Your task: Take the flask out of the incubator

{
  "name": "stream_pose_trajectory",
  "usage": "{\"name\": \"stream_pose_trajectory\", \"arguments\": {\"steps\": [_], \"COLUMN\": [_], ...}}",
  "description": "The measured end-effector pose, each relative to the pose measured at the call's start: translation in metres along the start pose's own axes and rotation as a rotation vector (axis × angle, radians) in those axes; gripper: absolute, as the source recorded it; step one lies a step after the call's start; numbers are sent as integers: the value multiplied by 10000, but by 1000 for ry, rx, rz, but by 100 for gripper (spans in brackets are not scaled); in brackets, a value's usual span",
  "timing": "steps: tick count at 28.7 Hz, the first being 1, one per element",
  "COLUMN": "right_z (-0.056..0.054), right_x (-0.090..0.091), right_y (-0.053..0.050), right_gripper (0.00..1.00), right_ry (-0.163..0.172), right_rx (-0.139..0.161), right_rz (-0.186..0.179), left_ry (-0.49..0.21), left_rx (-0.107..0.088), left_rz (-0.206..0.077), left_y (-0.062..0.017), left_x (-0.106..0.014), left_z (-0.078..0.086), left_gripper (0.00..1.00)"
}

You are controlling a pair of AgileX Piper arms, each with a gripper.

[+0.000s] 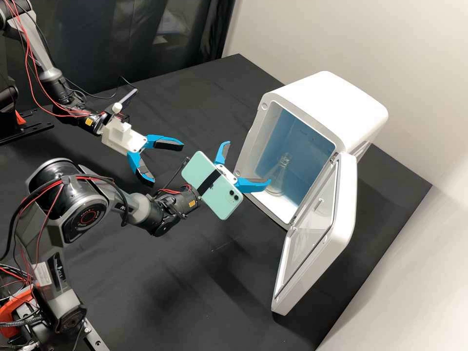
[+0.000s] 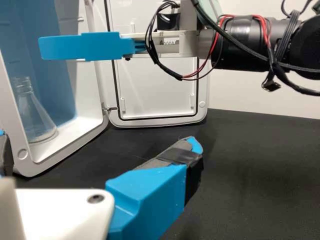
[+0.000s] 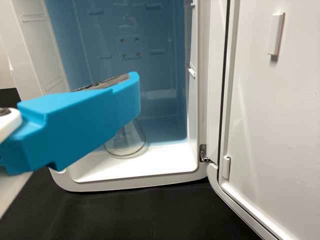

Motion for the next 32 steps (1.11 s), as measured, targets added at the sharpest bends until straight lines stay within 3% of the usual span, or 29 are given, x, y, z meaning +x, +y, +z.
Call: {"name": "stream_pose_trajectory", "arguments": {"steps": [5,13,21,27,32], "right_z": [0,31,397,511,542], "right_x": [0,22,221,376,504], "right_y": [0,-28,-169,-179,-195], "right_gripper": [100,100,100,100,100], "right_ry": [0,13,-82,-117,-122], "right_rx": [2,5,4,13,11], "right_rz": [0,13,-10,0,1], "left_ry": [10,13,12,12,12], "left_rx": [-12,-8,-8,-8,-8], "left_rz": [2,0,4,4,4], "left_y": [13,12,26,26,26], "left_x": [-4,-10,-17,-17,-17], "left_z": [-59,-83,-79,-79,-79], "left_gripper": [100,100,100,100,100]}}
